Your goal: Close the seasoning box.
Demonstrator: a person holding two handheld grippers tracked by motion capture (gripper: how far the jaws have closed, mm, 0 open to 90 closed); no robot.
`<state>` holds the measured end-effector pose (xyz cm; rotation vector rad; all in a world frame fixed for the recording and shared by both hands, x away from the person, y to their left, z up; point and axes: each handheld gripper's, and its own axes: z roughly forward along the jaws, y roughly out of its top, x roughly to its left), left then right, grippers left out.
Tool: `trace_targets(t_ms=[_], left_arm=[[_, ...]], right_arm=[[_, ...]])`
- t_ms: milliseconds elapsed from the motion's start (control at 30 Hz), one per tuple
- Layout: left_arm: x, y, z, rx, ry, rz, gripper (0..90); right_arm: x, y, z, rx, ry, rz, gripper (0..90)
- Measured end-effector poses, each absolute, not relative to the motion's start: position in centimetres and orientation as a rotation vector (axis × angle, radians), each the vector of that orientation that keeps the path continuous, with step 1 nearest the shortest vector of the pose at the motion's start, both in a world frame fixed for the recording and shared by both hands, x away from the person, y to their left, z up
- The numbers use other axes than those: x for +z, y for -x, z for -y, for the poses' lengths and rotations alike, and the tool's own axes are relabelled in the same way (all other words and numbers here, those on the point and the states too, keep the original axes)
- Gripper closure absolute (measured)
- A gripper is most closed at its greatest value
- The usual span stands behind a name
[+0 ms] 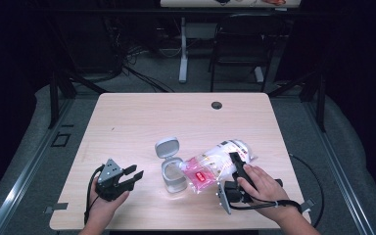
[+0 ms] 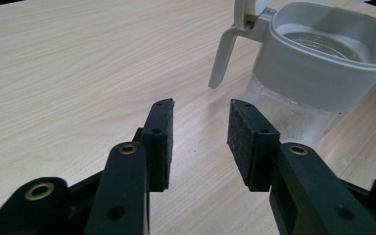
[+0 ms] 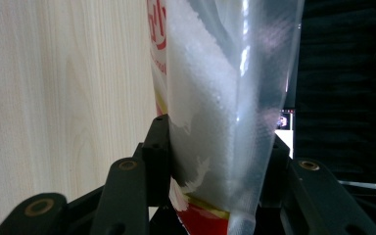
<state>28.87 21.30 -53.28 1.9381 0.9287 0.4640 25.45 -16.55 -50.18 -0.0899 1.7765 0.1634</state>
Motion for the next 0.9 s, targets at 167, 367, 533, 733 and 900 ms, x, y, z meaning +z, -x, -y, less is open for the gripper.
trace_targets(t_ms=[167,367,533,733,900], left_arm=[[-53.2,-28.8,-21.2,0.462,-1.936,-0.926,62.7],[-52.5,-28.4,-20.7,0.459,-1.935,-0.885,62.9],[-51.9,-27.9,-19.9,0.452,-1.934,-0.847,62.9],[-51.0,-27.4,-18.8,0.417,-1.912,-0.799,63.0],[-50.0,-26.9,-17.3,0.408,-1.916,-0.737,62.7]], right_arm=[[-50.1,-25.4,16.5,0.145,0.098,-1.780,58.9],[-50.0,-25.4,16.4,0.142,0.103,-1.780,58.9],[-50.0,-25.5,16.3,0.148,0.104,-1.779,59.0],[-49.8,-25.5,16.0,0.148,0.102,-1.777,59.0],[-49.8,-25.6,15.8,0.150,0.107,-1.781,59.1]])
